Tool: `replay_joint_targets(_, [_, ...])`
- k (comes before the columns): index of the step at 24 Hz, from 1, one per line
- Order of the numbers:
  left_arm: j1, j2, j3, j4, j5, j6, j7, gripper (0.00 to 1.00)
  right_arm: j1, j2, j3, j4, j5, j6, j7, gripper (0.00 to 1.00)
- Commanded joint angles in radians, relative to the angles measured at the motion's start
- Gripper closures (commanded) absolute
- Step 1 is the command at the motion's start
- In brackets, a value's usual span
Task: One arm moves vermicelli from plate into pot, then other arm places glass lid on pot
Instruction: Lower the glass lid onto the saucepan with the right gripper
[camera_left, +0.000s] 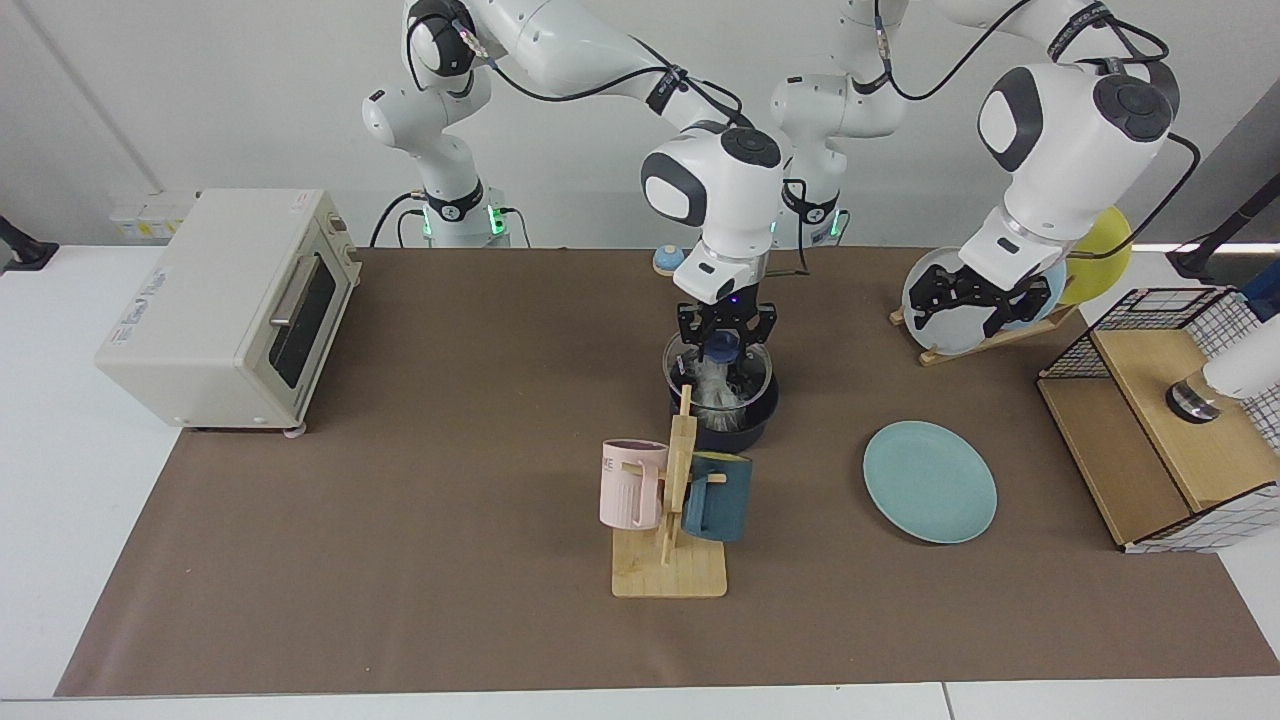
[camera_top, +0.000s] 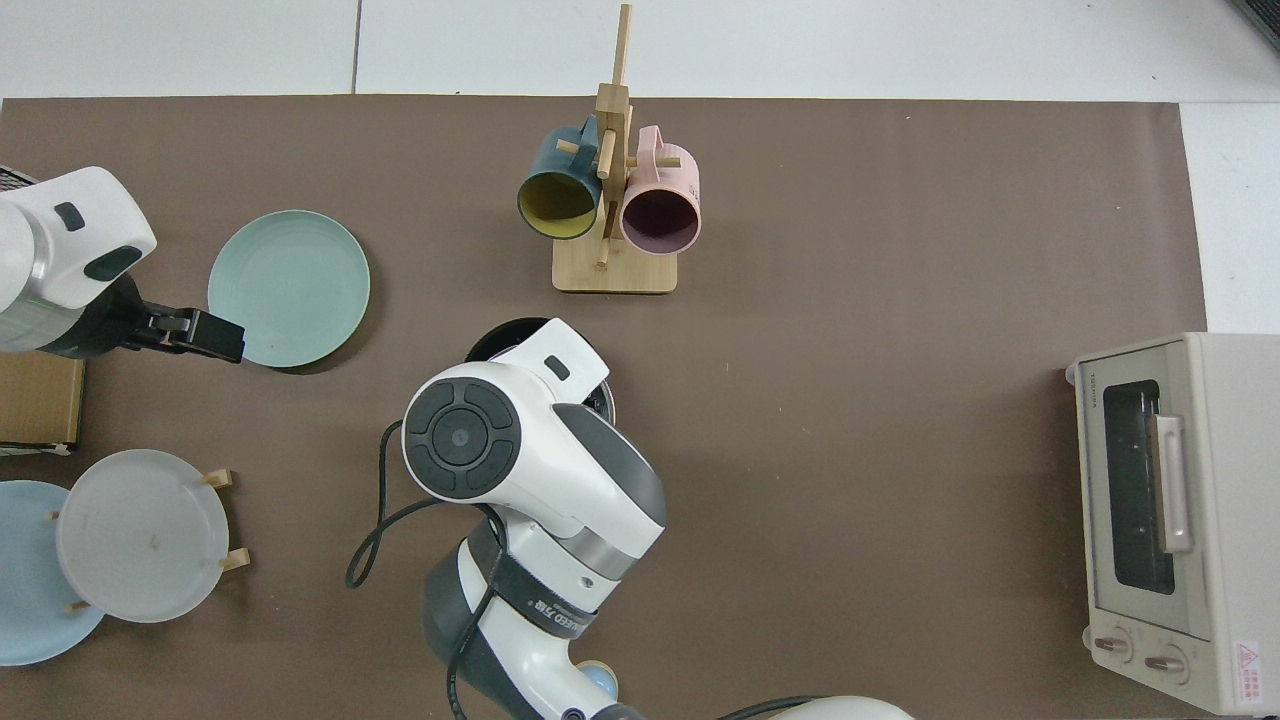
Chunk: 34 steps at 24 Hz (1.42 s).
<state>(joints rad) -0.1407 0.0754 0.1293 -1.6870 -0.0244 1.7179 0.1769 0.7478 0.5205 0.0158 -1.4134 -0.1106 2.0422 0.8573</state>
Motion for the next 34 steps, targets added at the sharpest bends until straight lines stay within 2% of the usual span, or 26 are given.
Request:
replay_joint_targets(1, [-0.007, -0.002, 0.007, 0.006, 0.000, -0.012, 0.006, 0.00, -0.018, 0.033, 0.006, 0.051, -0.006, 0.004, -0.029, 1.00])
replay_joint_targets(3, [-0.005, -0.003, 0.007, 0.004, 0.000, -0.012, 0.006, 0.00, -0.018, 0.055, 0.006, 0.056, -0.006, 0.035, -0.035, 1.00])
replay_joint_targets(14, [-0.005, -0.003, 0.007, 0.003, 0.000, -0.012, 0.006, 0.00, -0.011, 0.075, 0.004, 0.070, -0.007, 0.039, -0.037, 1.00])
replay_joint_targets(20, [-0.007, -0.003, 0.007, 0.004, 0.000, -0.008, 0.003, 0.00, -0.022, 0.124, 0.006, 0.163, -0.006, 0.021, -0.038, 1.00])
replay_joint_targets(34, [-0.008, -0.002, 0.007, 0.007, 0.000, -0.004, 0.006, 0.00, -0.019, 0.124, -0.004, 0.165, -0.009, 0.012, -0.070, 1.00])
